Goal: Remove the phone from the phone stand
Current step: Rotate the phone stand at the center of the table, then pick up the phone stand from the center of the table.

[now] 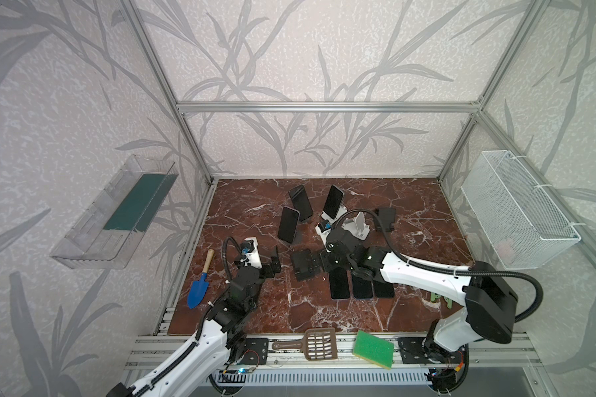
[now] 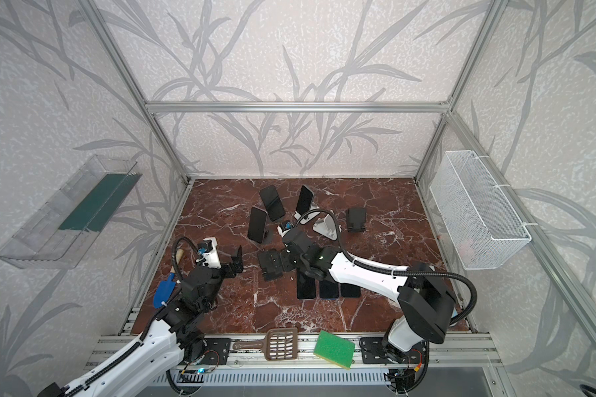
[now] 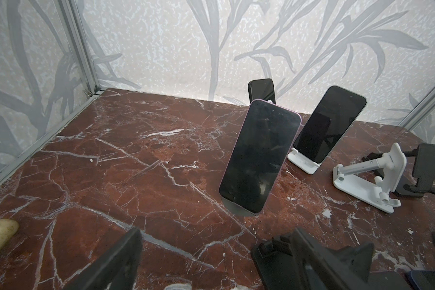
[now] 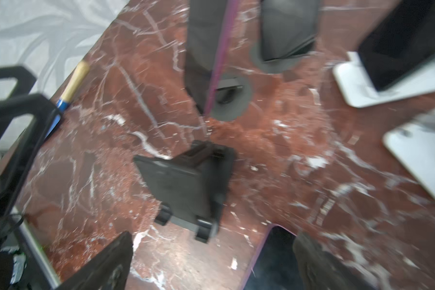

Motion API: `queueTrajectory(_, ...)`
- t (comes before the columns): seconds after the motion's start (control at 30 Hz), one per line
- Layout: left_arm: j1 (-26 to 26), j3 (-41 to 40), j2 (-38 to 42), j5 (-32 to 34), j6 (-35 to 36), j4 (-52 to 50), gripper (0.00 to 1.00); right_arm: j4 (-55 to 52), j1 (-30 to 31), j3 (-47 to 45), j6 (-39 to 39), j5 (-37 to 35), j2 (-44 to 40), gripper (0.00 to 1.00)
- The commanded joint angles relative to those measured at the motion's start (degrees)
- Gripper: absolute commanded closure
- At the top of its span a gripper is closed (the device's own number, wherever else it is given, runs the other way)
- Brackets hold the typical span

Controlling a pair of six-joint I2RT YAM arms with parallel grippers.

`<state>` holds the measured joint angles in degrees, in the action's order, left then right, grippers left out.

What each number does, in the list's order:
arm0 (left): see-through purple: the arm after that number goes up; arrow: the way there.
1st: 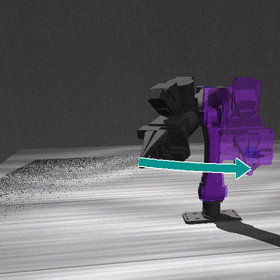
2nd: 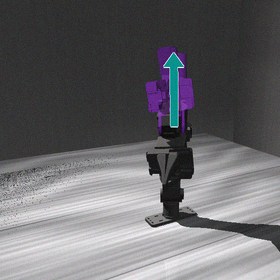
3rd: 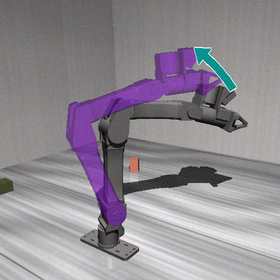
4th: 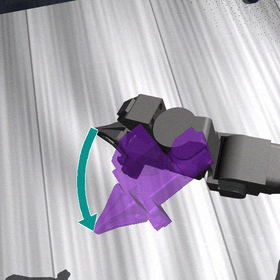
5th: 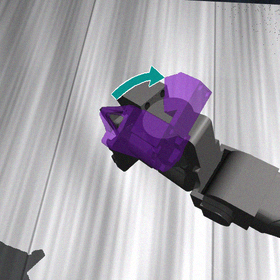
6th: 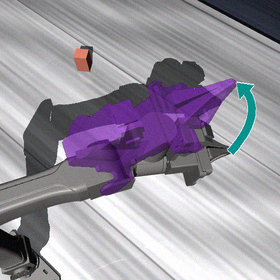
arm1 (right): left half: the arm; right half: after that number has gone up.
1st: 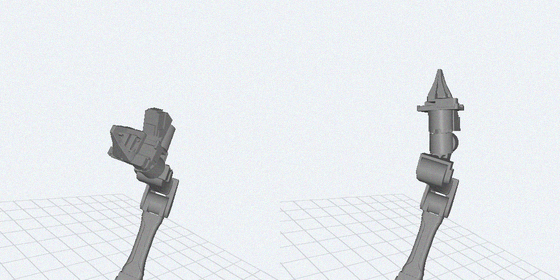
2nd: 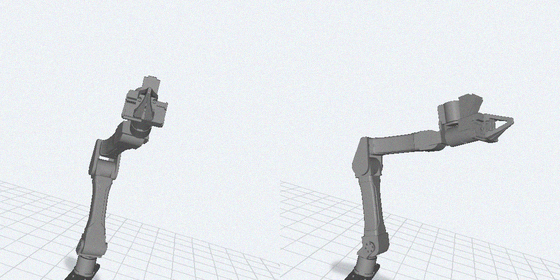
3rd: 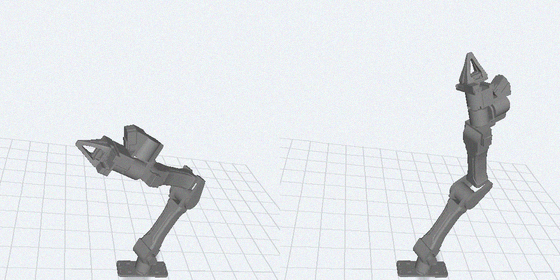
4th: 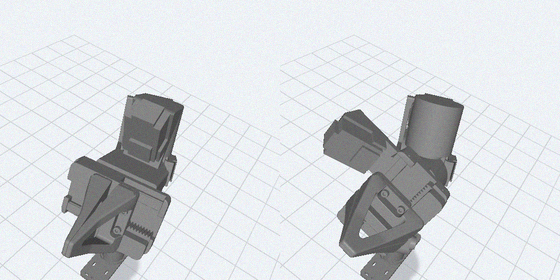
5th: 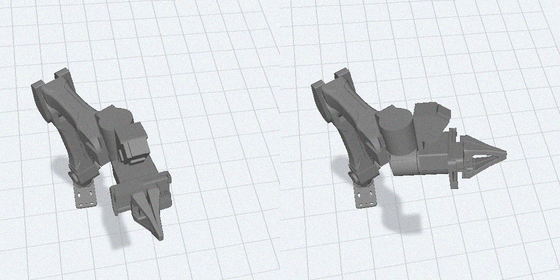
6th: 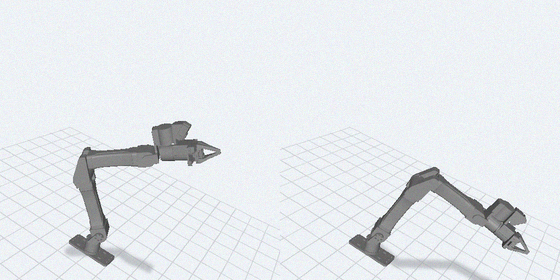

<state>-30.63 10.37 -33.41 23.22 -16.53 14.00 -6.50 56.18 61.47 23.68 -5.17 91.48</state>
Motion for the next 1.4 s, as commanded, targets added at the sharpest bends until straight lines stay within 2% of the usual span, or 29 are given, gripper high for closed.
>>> queueTrajectory(0.0, 0.19, 0.46, 0.59, 1.84, 0.25, -0.4, 0.07, 0.5, 2.09, 5.34, -0.23, -4.33, 3.7, 0.01)
queueTrajectory(0.07, 0.21, 0.31, 0.29, 2.0, 0.26, -0.2, 0.07, -1.19, 4.0, 8.15, 1.54, -6.05, 5.97, 0.01)
queueTrajectory(0.27, 0.21, 0.0, 0.27, 1.98, 0.66, 0.15, 0.07, -6.21, 4.9, 14.96, 4.86, -6.72, 14.17, 0.01)
queueTrajectory(0.43, 0.2, -0.24, 0.4, 2.28, 0.93, 0.15, 0.07, -11.74, 5.34, 19.5, 6.7, -10.27, 18.38, 0.01)
queueTrajectory(0.67, 0.22, -0.57, 0.47, 2.33, 0.71, 0.06, 0.07, -9.42, 5.39, 17.21, 6.63, -9.57, 15.82, 0.01)
queueTrajectory(0.8, 0.15, -0.75, 0.41, 2.31, 0.63, 0.5, 0.07, -3.78, 5.34, 11.75, 0.05, -7.88, 10.98, 0.01)
queueTrajectory(0.9, 0.14, -0.93, 0.2, 2.33, 0.5, 0.68, 0.07, 3.39, 2.9, 5.85, -6.96, -0.51, 5.78, 0.01)
queueTrajectory(1.03, 0.21, -1.05, -0.29, 1.61, 0.39, 2.2, 0.07, 10.7, -6.59, 0.7, -7.17, 17.71, 1.95, 0.01)
queueTrajectory(1.1, 0.14, -1.49, -1.24, 0.59, 1.25, 4.9, 0.07, 13.06, -9.32, 0.23, -7.6, 22.18, 2.74, 0.01)
queueTrajectory(1.2, 0.15, -1.62, -3.94, -0.29, 2.37, 8.84, 0.06, 12.59, -9.56, 1.47, -13.25, 22.32, 4.35, 0.01)
queueTrajectory(1.37, 0.15, -0.52, -7.26, -1.13, 2.57, 9.44, 0.06, 12.63, -9.34, 3.39, -17.38, 21.49, 7.86, 0.01)
